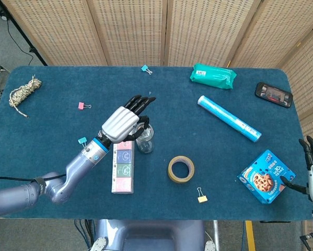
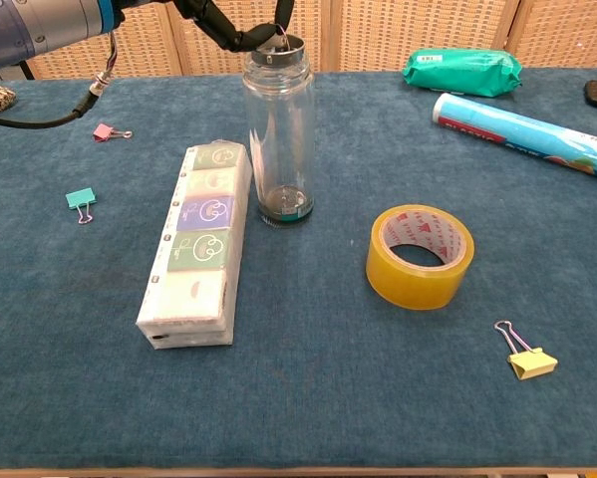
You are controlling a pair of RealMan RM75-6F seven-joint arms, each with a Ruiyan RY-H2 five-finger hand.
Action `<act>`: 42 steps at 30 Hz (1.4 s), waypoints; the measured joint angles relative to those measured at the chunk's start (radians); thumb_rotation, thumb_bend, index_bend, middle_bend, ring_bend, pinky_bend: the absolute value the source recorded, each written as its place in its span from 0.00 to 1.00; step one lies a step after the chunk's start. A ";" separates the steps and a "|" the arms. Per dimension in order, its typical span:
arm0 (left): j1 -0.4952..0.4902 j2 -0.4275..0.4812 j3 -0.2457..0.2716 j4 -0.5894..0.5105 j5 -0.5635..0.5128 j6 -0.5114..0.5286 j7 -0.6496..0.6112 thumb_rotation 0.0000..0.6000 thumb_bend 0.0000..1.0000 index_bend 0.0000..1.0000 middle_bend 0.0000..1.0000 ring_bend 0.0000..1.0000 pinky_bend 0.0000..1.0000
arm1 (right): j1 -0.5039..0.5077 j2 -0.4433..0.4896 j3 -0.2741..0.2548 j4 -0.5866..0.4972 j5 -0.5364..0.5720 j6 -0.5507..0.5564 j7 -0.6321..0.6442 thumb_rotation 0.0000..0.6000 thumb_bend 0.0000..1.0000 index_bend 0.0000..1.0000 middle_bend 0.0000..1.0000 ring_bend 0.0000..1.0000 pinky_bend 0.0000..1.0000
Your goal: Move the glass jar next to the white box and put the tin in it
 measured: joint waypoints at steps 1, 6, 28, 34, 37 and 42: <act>0.000 -0.003 0.001 0.006 0.000 0.001 -0.002 1.00 0.49 0.64 0.00 0.00 0.00 | 0.000 0.001 0.001 0.000 0.000 0.000 0.001 1.00 0.10 0.00 0.00 0.00 0.00; -0.002 -0.015 0.003 0.025 -0.001 0.000 -0.003 1.00 0.49 0.64 0.00 0.00 0.00 | -0.002 0.002 -0.001 0.000 0.000 0.000 0.009 1.00 0.10 0.00 0.00 0.00 0.00; -0.003 -0.021 0.012 0.031 0.006 -0.009 -0.023 1.00 0.47 0.48 0.00 0.00 0.00 | -0.006 0.006 0.000 -0.002 -0.003 0.004 0.013 1.00 0.10 0.00 0.00 0.00 0.00; 0.001 -0.012 0.011 0.019 0.005 -0.005 -0.022 1.00 0.47 0.46 0.00 0.00 0.00 | -0.009 0.005 -0.003 -0.001 -0.008 0.009 0.013 1.00 0.10 0.00 0.00 0.00 0.00; 0.007 0.000 0.007 0.003 0.010 0.008 -0.026 1.00 0.48 0.44 0.00 0.00 0.00 | -0.010 0.006 -0.003 -0.002 -0.010 0.010 0.014 1.00 0.10 0.00 0.00 0.00 0.00; 0.034 0.051 0.005 -0.045 0.027 0.052 -0.029 1.00 0.47 0.34 0.00 0.00 0.00 | -0.012 0.006 -0.006 -0.002 -0.016 0.014 0.012 1.00 0.10 0.00 0.00 0.00 0.00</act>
